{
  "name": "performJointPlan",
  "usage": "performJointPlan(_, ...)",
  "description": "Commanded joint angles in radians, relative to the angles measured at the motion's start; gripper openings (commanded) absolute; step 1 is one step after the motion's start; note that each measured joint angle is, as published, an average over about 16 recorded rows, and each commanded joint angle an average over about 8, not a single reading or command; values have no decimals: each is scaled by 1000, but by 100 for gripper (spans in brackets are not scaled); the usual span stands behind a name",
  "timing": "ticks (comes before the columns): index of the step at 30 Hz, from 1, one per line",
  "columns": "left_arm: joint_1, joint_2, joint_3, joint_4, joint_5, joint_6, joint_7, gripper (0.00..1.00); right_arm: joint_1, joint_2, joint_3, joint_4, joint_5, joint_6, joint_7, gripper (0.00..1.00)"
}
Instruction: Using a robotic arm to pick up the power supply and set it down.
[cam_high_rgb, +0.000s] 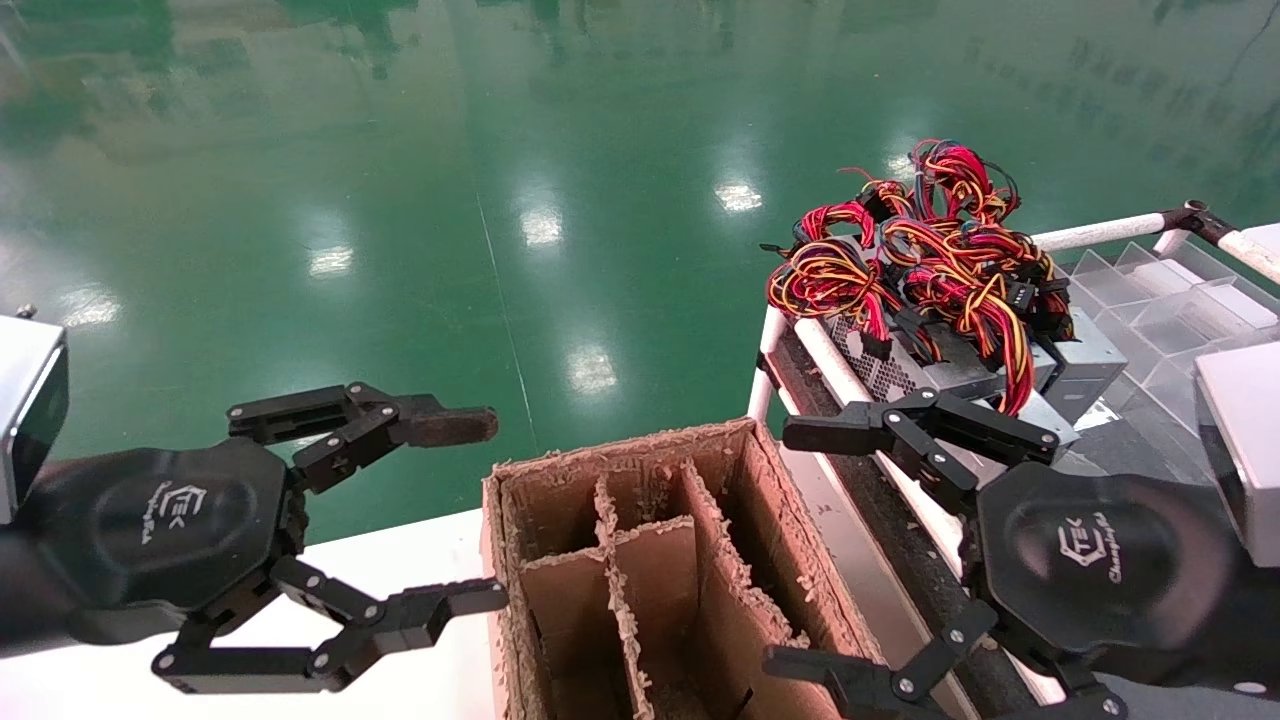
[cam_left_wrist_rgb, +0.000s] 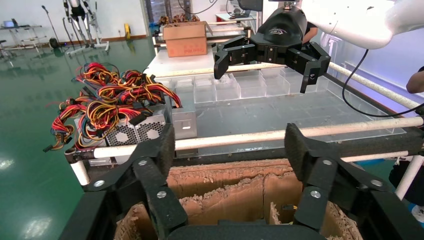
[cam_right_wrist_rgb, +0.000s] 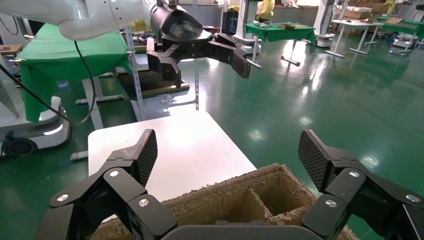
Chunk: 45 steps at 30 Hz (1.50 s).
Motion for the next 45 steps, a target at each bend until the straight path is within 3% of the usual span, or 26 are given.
performJointPlan(1, 0, 0, 0, 0, 0, 0, 0, 0, 0, 0, 0, 0, 0, 0, 0, 100)
performJointPlan(18, 0, 0, 0, 0, 0, 0, 0, 0, -1, 1, -1, -1, -3, 2, 0, 100)
performJointPlan(28, 0, 0, 0, 0, 0, 0, 0, 2, -21, 23, -12, 20, -50, 40, 16, 100)
performJointPlan(29, 0, 0, 0, 0, 0, 0, 0, 10, -23, 24, -17, 23, -56, 42, 23, 100)
performJointPlan(36, 0, 0, 0, 0, 0, 0, 0, 95, -14, 0, -90, 29, -118, 8, 103, 100)
performJointPlan(37, 0, 0, 0, 0, 0, 0, 0, 100, -10, -6, -104, 29, -129, -2, 115, 100)
performJointPlan(44, 0, 0, 0, 0, 0, 0, 0, 100, 19, -48, -217, 36, -218, -71, 158, 100)
performJointPlan(45, 0, 0, 0, 0, 0, 0, 0, 100, 23, -51, -235, 38, -231, -75, 157, 91)
